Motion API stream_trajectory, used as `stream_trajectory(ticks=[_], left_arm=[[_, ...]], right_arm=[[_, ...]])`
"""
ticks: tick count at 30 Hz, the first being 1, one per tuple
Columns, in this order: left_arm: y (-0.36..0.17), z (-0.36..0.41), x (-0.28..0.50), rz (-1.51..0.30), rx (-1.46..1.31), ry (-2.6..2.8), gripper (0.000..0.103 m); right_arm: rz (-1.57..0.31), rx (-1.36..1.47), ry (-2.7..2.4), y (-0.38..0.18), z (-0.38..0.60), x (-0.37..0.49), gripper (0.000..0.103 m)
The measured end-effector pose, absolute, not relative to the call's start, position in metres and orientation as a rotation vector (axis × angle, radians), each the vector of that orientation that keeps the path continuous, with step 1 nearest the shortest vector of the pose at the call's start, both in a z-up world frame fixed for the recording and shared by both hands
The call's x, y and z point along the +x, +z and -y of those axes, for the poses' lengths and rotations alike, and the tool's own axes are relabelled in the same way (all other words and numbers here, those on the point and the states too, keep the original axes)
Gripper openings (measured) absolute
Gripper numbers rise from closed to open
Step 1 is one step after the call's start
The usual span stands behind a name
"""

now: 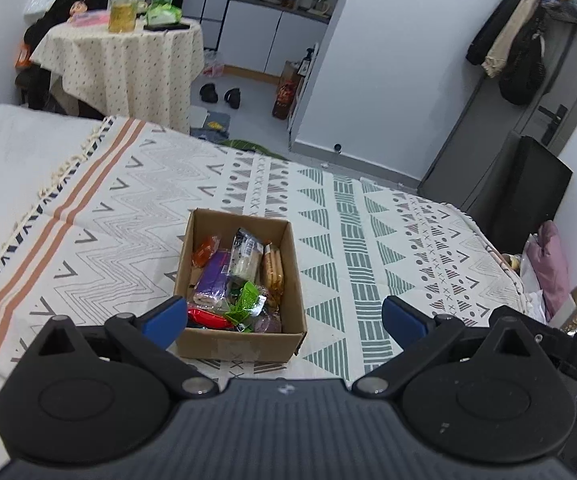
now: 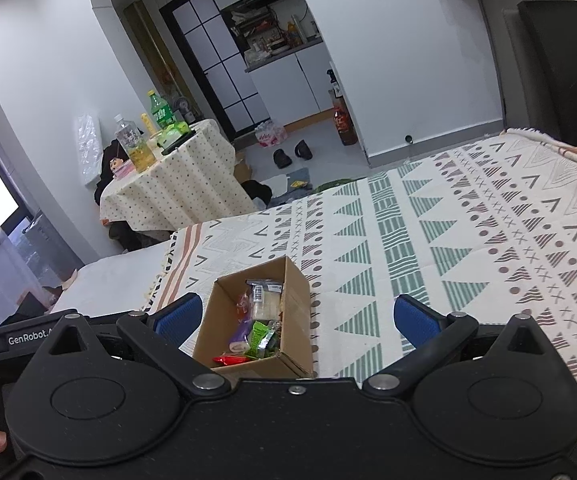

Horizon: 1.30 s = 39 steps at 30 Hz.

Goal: Organize snacks

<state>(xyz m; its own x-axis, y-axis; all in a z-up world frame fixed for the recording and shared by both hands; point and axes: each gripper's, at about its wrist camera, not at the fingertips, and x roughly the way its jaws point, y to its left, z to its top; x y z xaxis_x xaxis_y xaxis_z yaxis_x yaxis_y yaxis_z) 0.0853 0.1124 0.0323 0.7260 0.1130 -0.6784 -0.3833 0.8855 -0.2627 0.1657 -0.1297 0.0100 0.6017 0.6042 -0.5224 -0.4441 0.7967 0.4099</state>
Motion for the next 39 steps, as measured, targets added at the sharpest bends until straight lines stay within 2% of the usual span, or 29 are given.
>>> stream_trajectory(ticks=[20, 39], left_arm=[[0.057, -0.076, 0.026, -0.655, -0.282, 0.257, 0.103], [0.088, -0.067, -0.032, -0.575, -0.209, 0.250, 0.103]], right_arm=[[-0.595, 0.193, 0.580, 0.041, 0.176, 0.110, 0.103], [-0.524, 0.094, 0.633, 0.063, 0.177, 0.053, 0.103]])
